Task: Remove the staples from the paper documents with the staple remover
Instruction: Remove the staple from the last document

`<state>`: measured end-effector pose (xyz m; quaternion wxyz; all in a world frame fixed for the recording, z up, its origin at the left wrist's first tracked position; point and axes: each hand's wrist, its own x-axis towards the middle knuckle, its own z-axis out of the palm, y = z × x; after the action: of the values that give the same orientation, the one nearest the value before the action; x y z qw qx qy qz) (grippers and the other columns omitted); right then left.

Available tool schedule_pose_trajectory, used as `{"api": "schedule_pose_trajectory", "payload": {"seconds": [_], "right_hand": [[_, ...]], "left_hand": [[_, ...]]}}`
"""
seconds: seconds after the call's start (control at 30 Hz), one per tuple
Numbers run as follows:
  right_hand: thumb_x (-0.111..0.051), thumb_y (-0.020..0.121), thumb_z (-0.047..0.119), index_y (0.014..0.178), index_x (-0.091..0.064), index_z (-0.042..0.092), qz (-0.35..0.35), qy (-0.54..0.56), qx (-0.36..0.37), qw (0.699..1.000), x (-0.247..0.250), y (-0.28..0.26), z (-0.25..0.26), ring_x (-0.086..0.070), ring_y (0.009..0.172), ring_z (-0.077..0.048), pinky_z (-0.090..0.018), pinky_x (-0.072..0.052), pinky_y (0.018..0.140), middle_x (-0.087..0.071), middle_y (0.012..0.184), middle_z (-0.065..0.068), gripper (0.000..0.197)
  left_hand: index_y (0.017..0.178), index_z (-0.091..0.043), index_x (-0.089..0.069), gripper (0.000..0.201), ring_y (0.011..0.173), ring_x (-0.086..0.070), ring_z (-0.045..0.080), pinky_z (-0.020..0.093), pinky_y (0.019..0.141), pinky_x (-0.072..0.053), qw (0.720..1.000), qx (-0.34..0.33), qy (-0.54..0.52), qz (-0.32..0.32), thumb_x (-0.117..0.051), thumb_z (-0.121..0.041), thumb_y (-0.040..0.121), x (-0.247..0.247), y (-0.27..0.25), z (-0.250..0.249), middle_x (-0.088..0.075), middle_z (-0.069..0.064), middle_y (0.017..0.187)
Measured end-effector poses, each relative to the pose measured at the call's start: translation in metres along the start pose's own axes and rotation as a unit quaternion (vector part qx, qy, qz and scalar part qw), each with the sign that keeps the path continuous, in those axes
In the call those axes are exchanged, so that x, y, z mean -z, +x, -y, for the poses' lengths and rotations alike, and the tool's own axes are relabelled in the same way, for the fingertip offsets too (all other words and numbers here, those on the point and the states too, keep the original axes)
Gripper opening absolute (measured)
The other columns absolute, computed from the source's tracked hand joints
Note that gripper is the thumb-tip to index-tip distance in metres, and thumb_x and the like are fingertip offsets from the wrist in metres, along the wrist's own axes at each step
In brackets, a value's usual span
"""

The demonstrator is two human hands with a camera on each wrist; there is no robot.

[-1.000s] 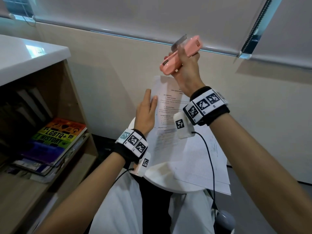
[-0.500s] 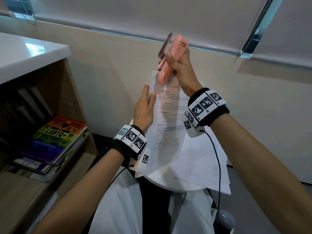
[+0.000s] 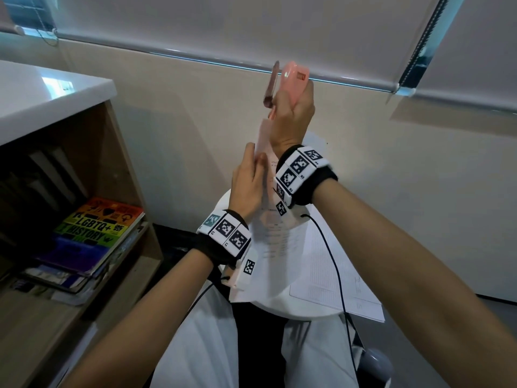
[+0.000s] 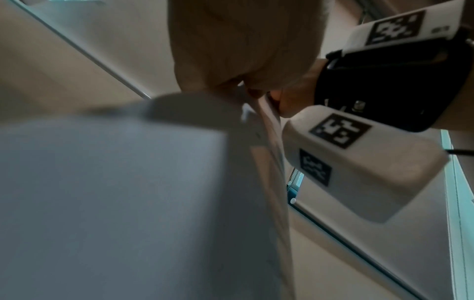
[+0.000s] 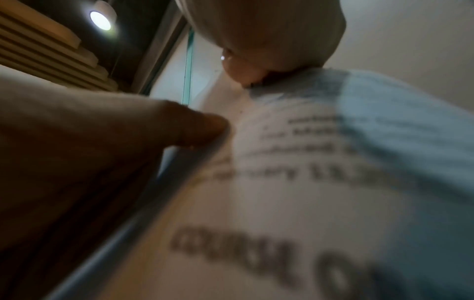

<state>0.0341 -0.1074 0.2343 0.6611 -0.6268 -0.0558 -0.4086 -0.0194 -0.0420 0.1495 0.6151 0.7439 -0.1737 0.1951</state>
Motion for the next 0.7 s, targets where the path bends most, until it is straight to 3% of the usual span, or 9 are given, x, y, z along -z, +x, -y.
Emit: {"api": "schedule_pose_trajectory", "payload": {"seconds": [0.1, 0.17, 0.23, 0.33, 0.43, 0.47, 0.53, 0.6, 0.7], "right_hand": [[-0.047, 0.070, 0.018, 0.094, -0.051, 0.005, -0.027, 0.010, 0.007, 1.000, 0.000, 0.002, -0.002, -0.059, 0.058, -0.033, -0.049, -0.052, 0.057, -0.060, 0.061, 0.007, 0.028], [-0.048, 0.068, 0.026, 0.094, -0.051, 0.006, -0.036, -0.004, 0.001, 0.999, 0.003, 0.002, -0.003, -0.059, 0.058, -0.037, -0.049, -0.051, 0.055, -0.064, 0.064, -0.007, 0.034], [-0.051, 0.070, 0.018, 0.094, -0.050, 0.016, -0.028, 0.037, 0.000, 0.999, 0.007, 0.000, 0.003, -0.058, 0.054, -0.035, -0.047, -0.051, 0.051, -0.064, 0.067, -0.010, 0.024], [-0.051, 0.074, 0.001, 0.098, -0.047, 0.023, -0.072, 0.165, -0.016, 0.984, 0.021, 0.010, 0.025, -0.057, 0.054, -0.026, -0.029, -0.044, 0.043, -0.060, 0.071, -0.005, 0.033], [-0.059, 0.078, 0.012, 0.104, -0.051, 0.012, -0.097, 0.194, -0.047, 0.975, 0.057, 0.026, 0.035, -0.056, 0.061, -0.028, -0.028, -0.046, 0.047, -0.056, 0.077, -0.013, 0.027], [-0.066, 0.076, 0.019, 0.105, -0.054, 0.004, -0.085, 0.180, -0.072, 0.977, 0.073, 0.029, 0.034, -0.056, 0.063, -0.030, -0.029, -0.047, 0.048, -0.057, 0.075, -0.013, 0.035], [-0.077, 0.068, 0.031, 0.096, -0.057, -0.002, -0.035, 0.114, -0.119, 0.986, 0.109, 0.027, 0.029, -0.058, 0.063, -0.032, -0.027, -0.046, 0.050, -0.058, 0.067, -0.010, 0.048], [-0.068, 0.073, 0.041, 0.080, -0.057, 0.005, 0.038, 0.045, -0.151, 0.987, 0.141, 0.014, 0.023, -0.061, 0.057, -0.025, -0.025, -0.047, 0.052, -0.059, 0.062, -0.004, 0.038], [-0.058, 0.065, 0.052, 0.085, -0.057, 0.015, 0.170, -0.022, -0.224, 0.959, 0.174, -0.022, 0.007, -0.058, 0.056, -0.013, -0.022, -0.049, 0.053, -0.060, 0.067, -0.001, 0.042]], "left_hand": [[0.094, -0.004, -0.038, 0.022, 0.058, -0.043, 0.011, 0.038, 0.057, -0.041, 1.000, -0.005, 0.010, 0.005, -0.035, -0.024, 0.103, -0.001, 0.000, 0.000, -0.046, -0.006, 0.065], [0.093, -0.007, -0.038, 0.020, 0.057, -0.041, 0.010, 0.036, 0.056, -0.040, 1.000, -0.015, 0.019, 0.004, -0.035, -0.025, 0.103, 0.000, 0.000, 0.001, -0.045, -0.006, 0.066], [0.096, -0.009, -0.039, 0.020, 0.059, -0.047, 0.014, 0.038, 0.057, -0.044, 0.999, -0.020, 0.036, 0.003, -0.033, -0.026, 0.103, 0.003, 0.005, 0.004, -0.051, 0.000, 0.069], [0.104, -0.012, -0.041, 0.022, 0.068, -0.064, 0.025, 0.047, 0.061, -0.055, 0.999, -0.009, 0.047, 0.009, -0.033, -0.032, 0.102, 0.013, 0.012, 0.009, -0.064, 0.009, 0.081], [0.107, -0.019, -0.035, 0.006, 0.062, -0.063, 0.004, 0.026, 0.054, -0.054, 1.000, -0.004, -0.009, 0.015, -0.037, -0.022, 0.102, 0.024, 0.016, 0.008, -0.064, -0.002, 0.080], [0.110, -0.021, -0.032, 0.011, 0.061, -0.063, 0.003, 0.021, 0.054, -0.053, 0.998, -0.011, -0.057, 0.015, -0.039, -0.018, 0.101, 0.028, 0.017, 0.006, -0.064, -0.004, 0.082], [0.113, -0.026, -0.027, 0.024, 0.061, -0.063, 0.012, 0.026, 0.054, -0.053, 0.988, -0.034, -0.151, 0.011, -0.044, -0.015, 0.100, 0.036, 0.022, 0.005, -0.067, -0.001, 0.084], [0.111, -0.032, -0.029, 0.028, 0.063, -0.060, 0.022, 0.033, 0.057, -0.051, 0.980, -0.038, -0.197, 0.002, -0.047, -0.016, 0.098, 0.039, 0.029, 0.006, -0.065, 0.007, 0.084], [0.100, -0.028, -0.044, 0.009, 0.072, -0.055, 0.021, 0.035, 0.062, -0.047, 0.982, -0.026, -0.188, -0.003, -0.045, -0.020, 0.099, 0.034, 0.040, 0.006, -0.058, 0.011, 0.085]]}}
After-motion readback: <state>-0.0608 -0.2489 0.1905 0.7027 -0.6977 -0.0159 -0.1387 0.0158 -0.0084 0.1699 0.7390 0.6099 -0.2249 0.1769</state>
